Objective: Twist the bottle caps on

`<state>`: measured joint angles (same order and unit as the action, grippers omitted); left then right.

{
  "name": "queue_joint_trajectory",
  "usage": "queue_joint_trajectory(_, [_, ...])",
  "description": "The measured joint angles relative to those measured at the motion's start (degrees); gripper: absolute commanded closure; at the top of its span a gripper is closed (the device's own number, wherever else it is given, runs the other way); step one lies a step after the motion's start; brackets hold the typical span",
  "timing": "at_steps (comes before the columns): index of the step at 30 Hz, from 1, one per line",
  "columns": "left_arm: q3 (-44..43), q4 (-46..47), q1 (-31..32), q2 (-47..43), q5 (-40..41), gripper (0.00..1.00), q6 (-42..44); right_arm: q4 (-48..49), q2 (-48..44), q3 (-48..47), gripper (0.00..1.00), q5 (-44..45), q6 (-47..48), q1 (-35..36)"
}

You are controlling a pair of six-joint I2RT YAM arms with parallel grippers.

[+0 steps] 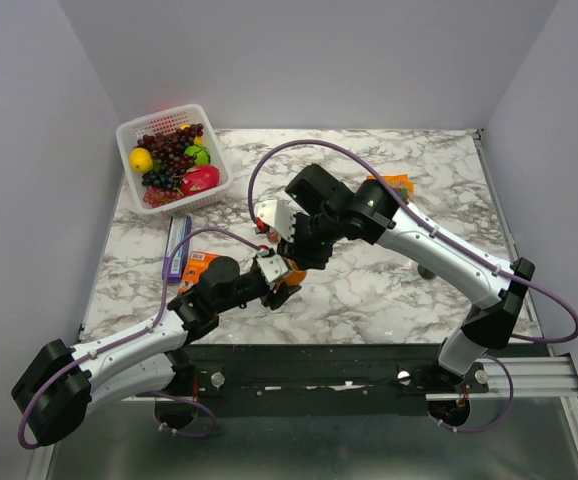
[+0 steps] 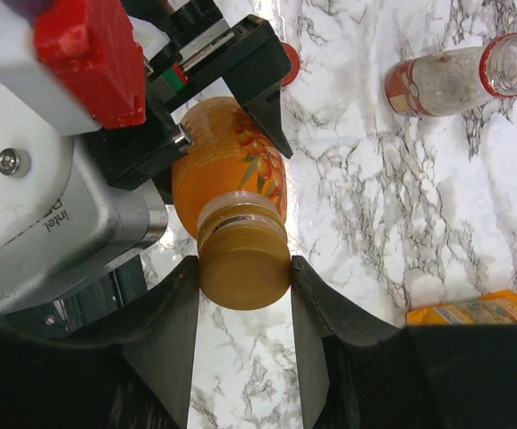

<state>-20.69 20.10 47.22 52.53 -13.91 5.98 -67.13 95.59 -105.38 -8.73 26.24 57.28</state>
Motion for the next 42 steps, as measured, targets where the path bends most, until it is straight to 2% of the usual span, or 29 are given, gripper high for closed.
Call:
queue_joint_trajectory(7, [0.26, 0.02, 0.00, 0.02, -0.04, 1.00, 0.50, 0.15, 0.48, 0.09, 0.56, -0.70, -1.90, -0.02])
queue_joint_trajectory(18, [0.59, -0.31, -0.24, 0.02, -0.70, 1.00, 0.59, -0.13, 1.27, -0.26, 0.54, -0.24, -0.04, -0.02])
queue_joint_trajectory(24, [0.68, -0.42, -0.28, 0.02, -1.29, 1.00, 0.17, -0.42, 1.25, -0.26, 0.45, -0.26, 0.87, 0.00])
queue_joint_trajectory(31, [0.70, 0.81, -0.28, -0.04, -2.03, 1.00, -0.07, -0.50, 1.31, -0.24, 0.43, 0.00, 0.90, 0.02])
queue_joint_trajectory(42, [0.96, 1.20, -0.28, -0.02, -3.17, 1.00, -0.09, -0.74, 1.31, -0.44, 0.32, 0.02, 1.05, 0.02])
